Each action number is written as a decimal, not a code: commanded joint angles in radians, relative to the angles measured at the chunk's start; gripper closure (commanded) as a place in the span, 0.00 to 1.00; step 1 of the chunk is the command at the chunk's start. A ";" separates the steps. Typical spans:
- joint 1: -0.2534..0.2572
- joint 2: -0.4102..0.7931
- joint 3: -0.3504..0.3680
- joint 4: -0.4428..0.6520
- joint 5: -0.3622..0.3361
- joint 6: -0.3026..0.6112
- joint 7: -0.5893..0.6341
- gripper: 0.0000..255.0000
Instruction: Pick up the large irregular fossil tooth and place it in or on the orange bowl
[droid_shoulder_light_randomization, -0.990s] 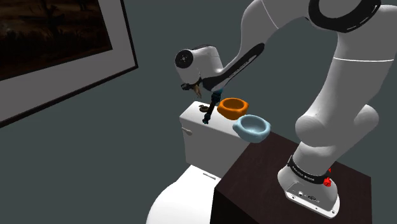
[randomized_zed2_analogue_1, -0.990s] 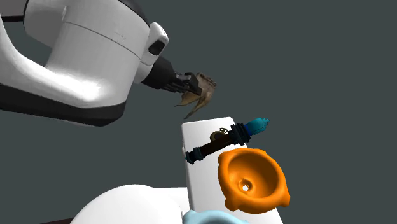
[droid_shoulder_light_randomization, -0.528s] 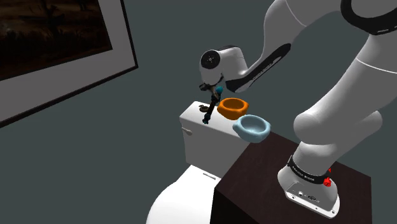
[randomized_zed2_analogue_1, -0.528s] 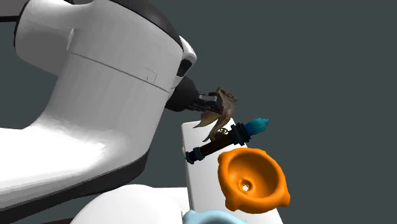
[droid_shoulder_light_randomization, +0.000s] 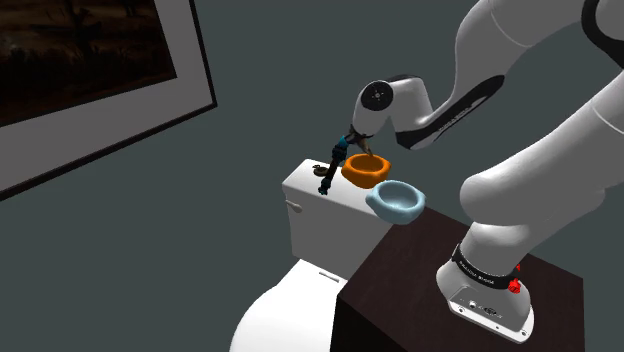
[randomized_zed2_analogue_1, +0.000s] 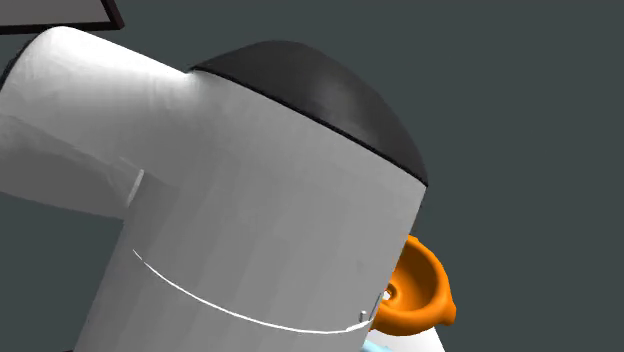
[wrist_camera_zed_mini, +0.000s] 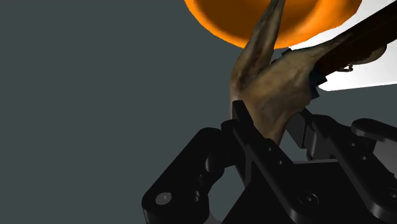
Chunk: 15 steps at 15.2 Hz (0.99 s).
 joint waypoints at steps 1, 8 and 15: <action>-0.022 -0.055 -0.046 -0.052 -0.032 0.057 -0.019 1.00; -0.088 -0.019 -0.045 -0.072 -0.257 0.094 0.162 1.00; -0.098 0.102 -0.016 -0.043 -0.471 0.033 0.388 1.00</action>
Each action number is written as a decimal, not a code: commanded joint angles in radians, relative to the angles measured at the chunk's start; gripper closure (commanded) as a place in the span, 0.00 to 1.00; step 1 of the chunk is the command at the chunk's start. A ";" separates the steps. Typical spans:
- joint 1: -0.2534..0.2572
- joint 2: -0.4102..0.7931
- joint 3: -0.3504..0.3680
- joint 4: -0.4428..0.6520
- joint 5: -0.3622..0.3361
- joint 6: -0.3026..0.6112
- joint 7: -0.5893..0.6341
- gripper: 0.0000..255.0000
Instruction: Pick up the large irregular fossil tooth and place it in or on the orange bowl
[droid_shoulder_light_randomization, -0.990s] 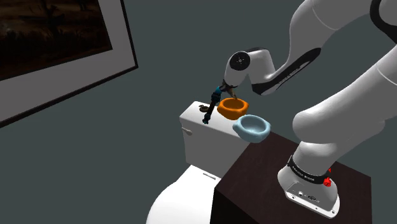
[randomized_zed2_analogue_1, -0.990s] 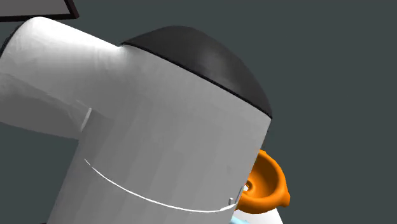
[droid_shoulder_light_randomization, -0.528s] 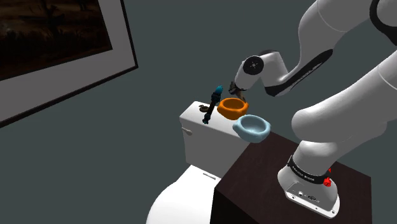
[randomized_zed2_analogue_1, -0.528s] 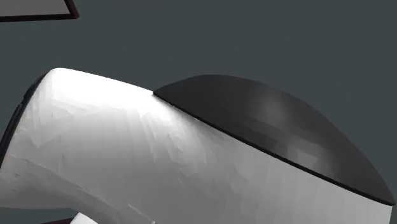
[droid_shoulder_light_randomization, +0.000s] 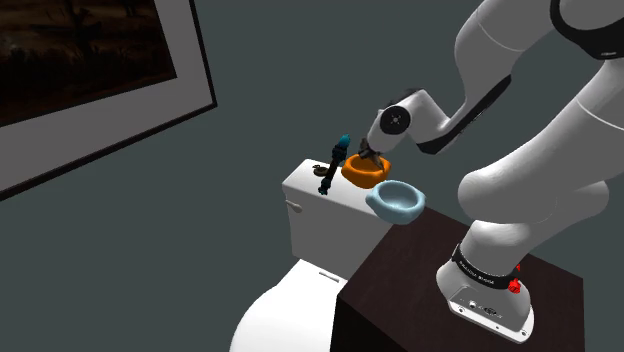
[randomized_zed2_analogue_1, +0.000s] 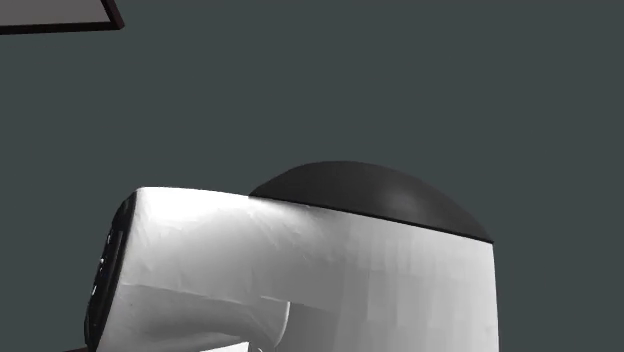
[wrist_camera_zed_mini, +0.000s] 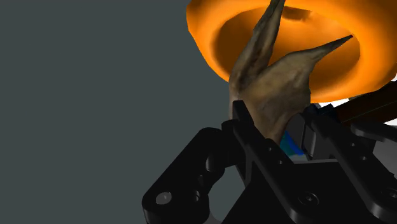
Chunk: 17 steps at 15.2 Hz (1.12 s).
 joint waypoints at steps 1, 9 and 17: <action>0.001 0.035 0.007 0.007 -0.057 -0.022 0.062 1.00; 0.002 0.036 0.006 0.007 -0.057 -0.023 0.062 0.00; 0.037 -0.142 0.014 -0.089 0.172 0.035 -0.114 0.00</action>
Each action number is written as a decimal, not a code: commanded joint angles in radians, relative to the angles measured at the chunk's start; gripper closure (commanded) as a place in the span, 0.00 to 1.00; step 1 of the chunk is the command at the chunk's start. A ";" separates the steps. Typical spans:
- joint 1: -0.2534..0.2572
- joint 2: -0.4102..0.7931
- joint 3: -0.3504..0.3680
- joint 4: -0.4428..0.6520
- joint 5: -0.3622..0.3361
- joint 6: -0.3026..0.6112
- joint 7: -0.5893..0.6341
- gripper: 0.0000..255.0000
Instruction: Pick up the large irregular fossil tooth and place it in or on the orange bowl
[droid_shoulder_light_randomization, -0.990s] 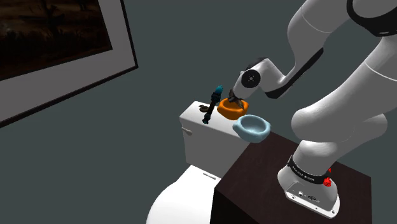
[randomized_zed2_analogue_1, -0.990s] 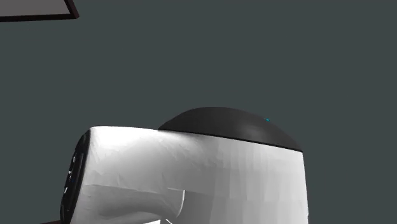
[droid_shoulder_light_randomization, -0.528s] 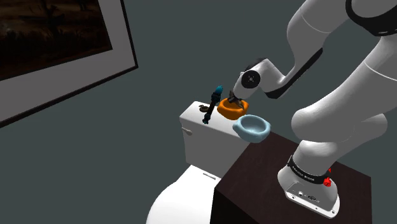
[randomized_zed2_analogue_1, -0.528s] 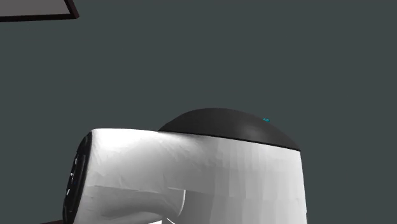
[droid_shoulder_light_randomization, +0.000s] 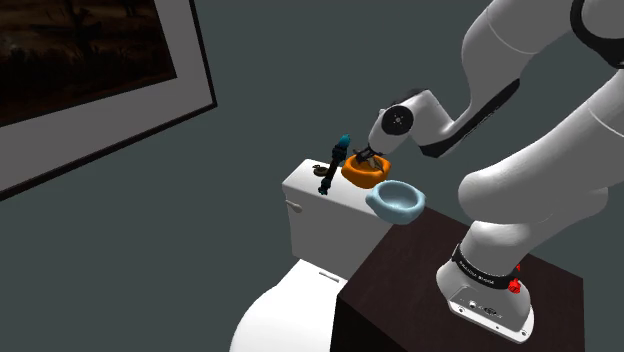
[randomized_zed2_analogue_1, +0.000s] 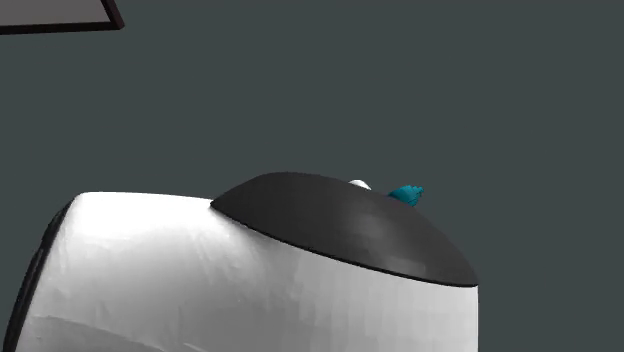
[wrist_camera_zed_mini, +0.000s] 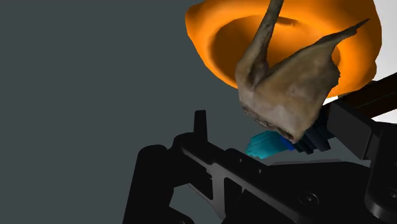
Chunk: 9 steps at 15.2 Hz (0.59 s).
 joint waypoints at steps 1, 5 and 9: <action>0.034 -0.105 0.003 -0.060 0.163 0.023 -0.123 0.00; 0.040 -0.104 -0.004 -0.060 0.161 0.020 -0.122 0.00; 0.040 -0.104 -0.004 -0.060 0.161 0.020 -0.122 0.00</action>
